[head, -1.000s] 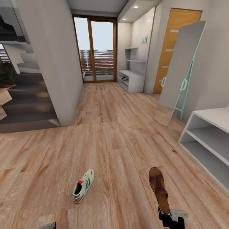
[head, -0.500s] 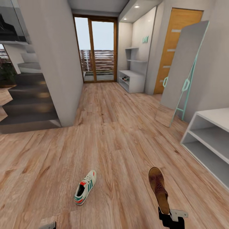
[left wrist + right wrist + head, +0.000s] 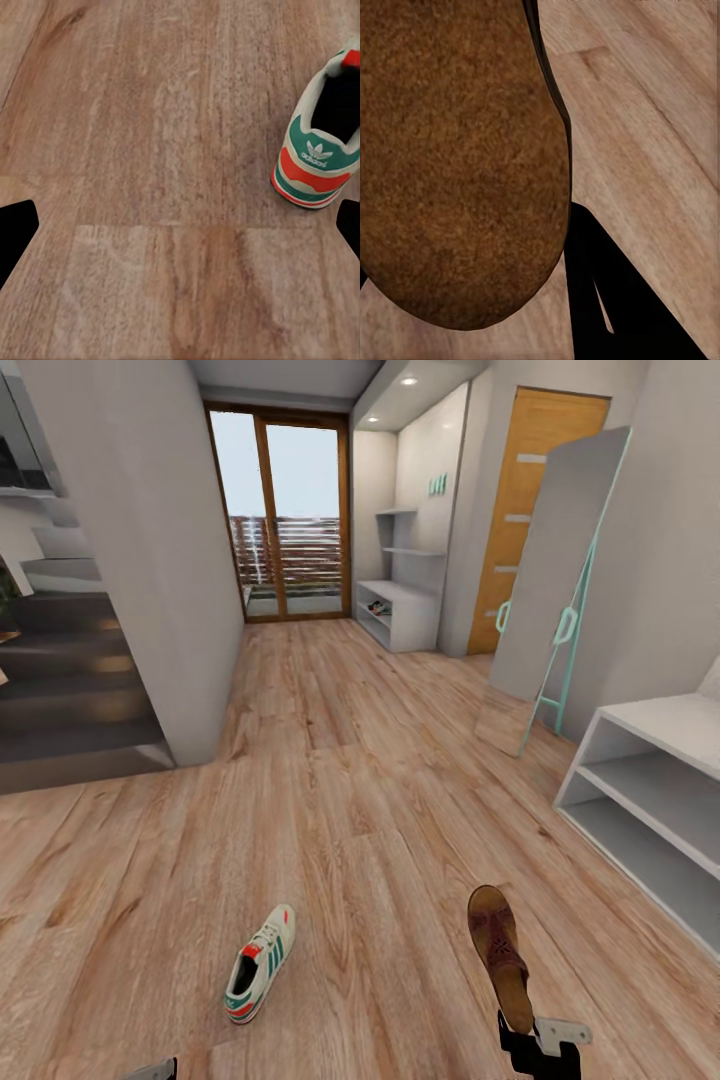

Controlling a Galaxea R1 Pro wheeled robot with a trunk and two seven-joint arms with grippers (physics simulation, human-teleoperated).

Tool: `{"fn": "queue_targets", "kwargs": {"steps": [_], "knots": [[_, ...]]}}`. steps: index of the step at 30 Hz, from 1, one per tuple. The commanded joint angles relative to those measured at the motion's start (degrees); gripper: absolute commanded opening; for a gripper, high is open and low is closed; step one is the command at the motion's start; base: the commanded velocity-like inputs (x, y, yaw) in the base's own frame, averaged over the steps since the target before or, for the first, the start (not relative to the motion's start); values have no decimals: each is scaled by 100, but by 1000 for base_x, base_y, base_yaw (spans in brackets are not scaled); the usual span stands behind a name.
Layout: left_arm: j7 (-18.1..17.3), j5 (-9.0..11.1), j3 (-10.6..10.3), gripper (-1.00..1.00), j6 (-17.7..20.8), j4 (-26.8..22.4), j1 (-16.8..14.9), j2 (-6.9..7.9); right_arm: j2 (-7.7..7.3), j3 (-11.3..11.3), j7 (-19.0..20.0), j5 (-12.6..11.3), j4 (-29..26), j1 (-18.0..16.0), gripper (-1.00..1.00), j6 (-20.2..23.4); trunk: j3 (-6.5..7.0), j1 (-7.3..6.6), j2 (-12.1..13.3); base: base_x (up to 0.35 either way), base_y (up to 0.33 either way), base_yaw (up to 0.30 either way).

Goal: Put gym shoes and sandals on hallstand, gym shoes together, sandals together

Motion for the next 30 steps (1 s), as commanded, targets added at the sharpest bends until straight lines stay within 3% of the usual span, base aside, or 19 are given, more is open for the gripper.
{"fn": "queue_targets", "kwargs": {"steps": [1, 10, 18, 30], "knots": [[12, -26, 12, 100, -19, 6, -4, 0, 0, 17, 12, -65, -2, -3, -100, -13, -5, -1, -2, 0, 0, -12], [12, -26, 12, 100, -19, 6, -4, 0, 8, 15, 8, -66, -13, -3, -100, -13, -5, -1, -2, 8, 17, -4], [12, -26, 12, 100, -19, 6, -4, 0, 5, 14, 13, -66, -9, -3, -100, -13, -5, -1, -2, 126, 195, -15], [12, -26, 12, 100, -21, 6, -4, 0, 0, 14, 16, -65, -5, -3, -100, -13, -5, -1, -2, 114, 270, -219]]}}
